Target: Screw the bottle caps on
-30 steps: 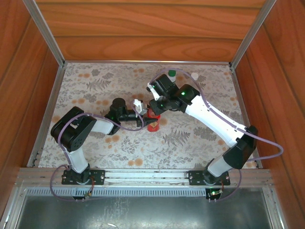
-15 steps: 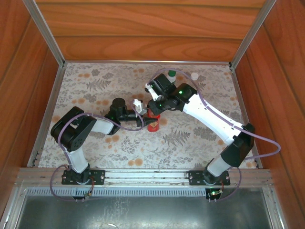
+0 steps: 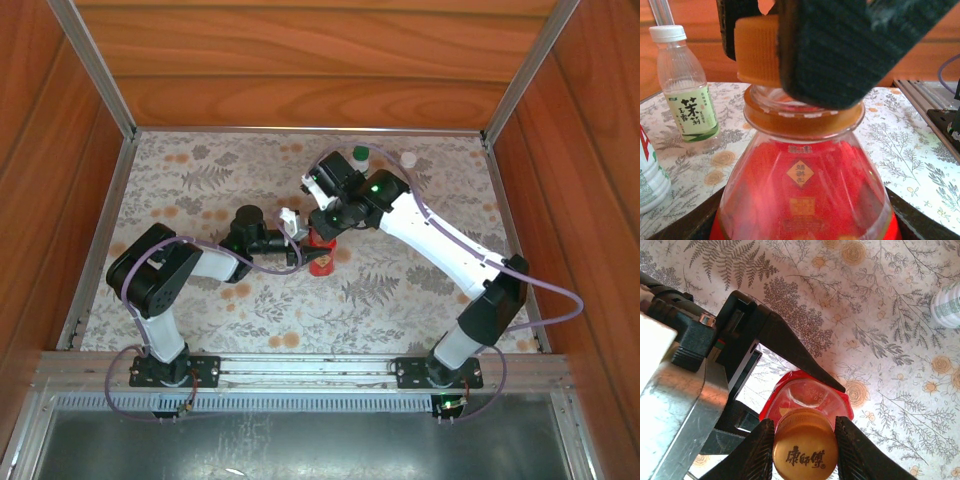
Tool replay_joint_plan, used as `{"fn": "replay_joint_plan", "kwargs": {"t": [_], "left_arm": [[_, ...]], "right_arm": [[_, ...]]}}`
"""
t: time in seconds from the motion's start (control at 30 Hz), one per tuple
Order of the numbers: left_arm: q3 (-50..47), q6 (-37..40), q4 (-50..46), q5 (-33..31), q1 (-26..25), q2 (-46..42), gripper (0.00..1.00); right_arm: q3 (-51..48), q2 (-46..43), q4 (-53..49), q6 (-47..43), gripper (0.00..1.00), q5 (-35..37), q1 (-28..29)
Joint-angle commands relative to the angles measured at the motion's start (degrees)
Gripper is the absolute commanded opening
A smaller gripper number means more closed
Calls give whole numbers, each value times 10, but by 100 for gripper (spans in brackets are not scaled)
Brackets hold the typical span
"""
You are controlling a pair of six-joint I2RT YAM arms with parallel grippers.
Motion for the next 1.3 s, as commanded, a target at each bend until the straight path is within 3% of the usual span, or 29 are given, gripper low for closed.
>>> {"fn": "replay_joint_plan", "kwargs": {"t": [0.0, 0.7, 1.0, 1.27], "left_arm": [[-9, 4, -32, 1, 2, 19, 59], [-10, 5, -32, 0, 3, 22, 59], [-13, 4, -32, -1, 5, 19, 59], [-13, 2, -32, -1, 6, 20, 59]], "right_arm": [[16, 13, -39, -8, 34, 14, 9], [79, 82, -128, 9, 33, 48, 20], [30, -6, -15, 16, 57, 12, 20], [-23, -55, 33, 38, 59, 16, 19]]}}
